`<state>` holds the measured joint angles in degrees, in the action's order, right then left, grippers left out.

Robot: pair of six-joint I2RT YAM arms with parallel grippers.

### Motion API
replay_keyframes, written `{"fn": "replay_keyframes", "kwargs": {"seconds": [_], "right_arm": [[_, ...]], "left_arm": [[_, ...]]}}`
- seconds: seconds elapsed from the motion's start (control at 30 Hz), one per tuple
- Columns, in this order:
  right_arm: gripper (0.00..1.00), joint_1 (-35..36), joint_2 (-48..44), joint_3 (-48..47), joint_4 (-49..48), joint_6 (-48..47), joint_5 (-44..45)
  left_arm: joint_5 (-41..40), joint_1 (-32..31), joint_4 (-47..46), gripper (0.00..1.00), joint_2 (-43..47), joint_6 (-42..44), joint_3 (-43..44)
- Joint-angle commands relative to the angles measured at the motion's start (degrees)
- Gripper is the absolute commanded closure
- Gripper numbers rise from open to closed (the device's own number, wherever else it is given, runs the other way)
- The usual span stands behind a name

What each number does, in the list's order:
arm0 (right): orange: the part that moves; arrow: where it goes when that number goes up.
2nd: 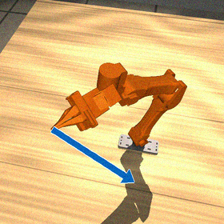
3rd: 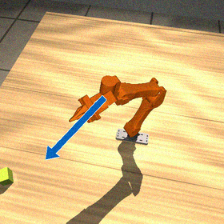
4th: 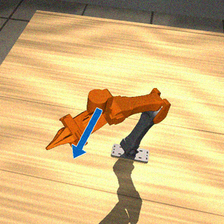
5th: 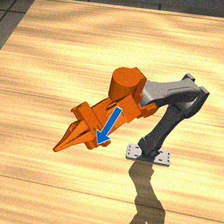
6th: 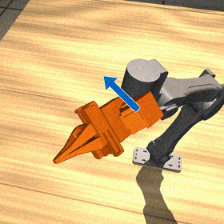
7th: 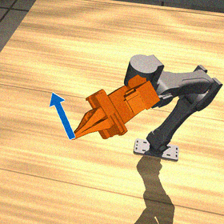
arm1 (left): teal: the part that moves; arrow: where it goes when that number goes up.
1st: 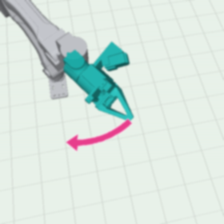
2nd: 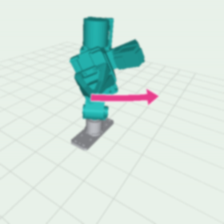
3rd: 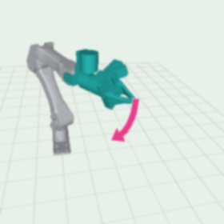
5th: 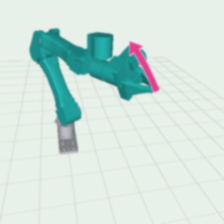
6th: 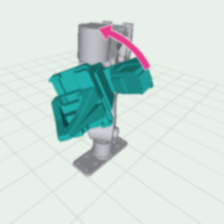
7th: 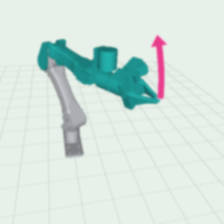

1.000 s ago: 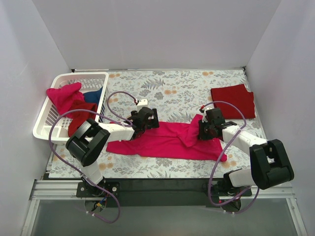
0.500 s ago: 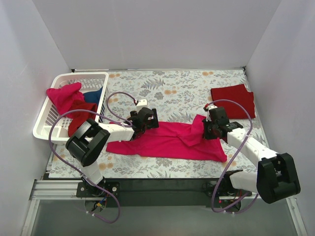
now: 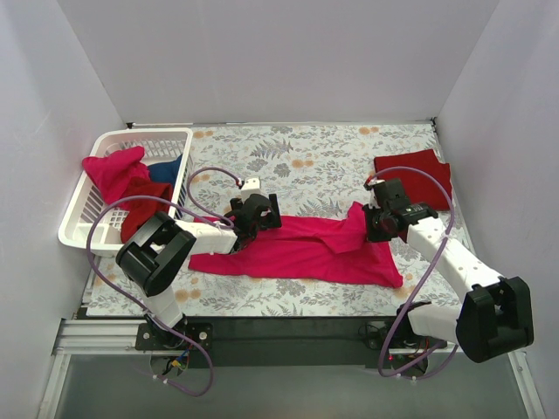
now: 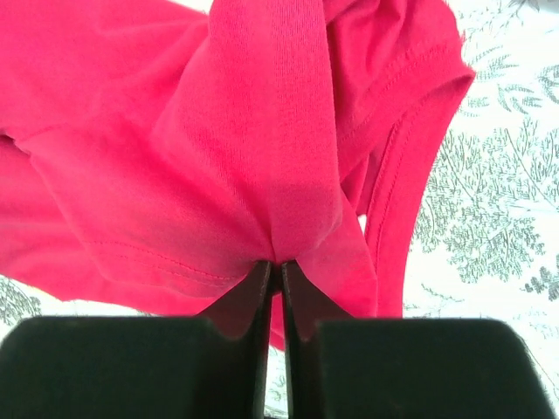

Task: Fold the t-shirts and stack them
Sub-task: Fold the tshirt

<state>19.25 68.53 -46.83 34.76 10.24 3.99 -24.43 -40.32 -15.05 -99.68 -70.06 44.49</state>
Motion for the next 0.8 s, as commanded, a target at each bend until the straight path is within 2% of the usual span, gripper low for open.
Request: {"fn": "replay_keyframes", "kwargs": {"seconds": [0.0, 0.17, 0.3, 0.4, 0.47, 0.57, 0.77], "right_arm": [[0.95, 0.1, 0.7, -3.4, 6.3, -0.9, 1.5], [0.90, 0.6, 2.0, -5.6, 12.3, -1.5, -0.9], [0.74, 1.5, 3.9, -6.3, 13.4, -2.5, -2.5], [0.65, 1.5, 5.0, -7.5, 12.8, -2.9, -0.2], [0.58, 1.4, 5.5, -8.4, 11.3, -3.3, 2.4], [0.54, 0.6, 6.1, -8.6, 3.8, -3.8, 2.3], [0.54, -2.9, 11.4, -8.4, -9.8, -3.9, -1.3]], "left_arm": [[-0.9, 0.2, 2.7, 0.22, 0.7, 0.6, -1.9], [-0.6, 0.2, 2.5, 0.22, 0.5, 0.7, -2.0], [-0.3, 0.2, 2.5, 0.22, 0.4, 0.7, -1.8], [-0.3, 0.2, 2.6, 0.22, 0.5, 0.7, -1.8], [-0.2, 0.2, 2.6, 0.22, 0.5, 0.7, -1.7], [0.2, 0.2, 2.6, 0.22, 0.3, 0.7, -1.3], [0.3, 0.2, 3.1, 0.22, 0.9, 0.5, -1.4]]}}
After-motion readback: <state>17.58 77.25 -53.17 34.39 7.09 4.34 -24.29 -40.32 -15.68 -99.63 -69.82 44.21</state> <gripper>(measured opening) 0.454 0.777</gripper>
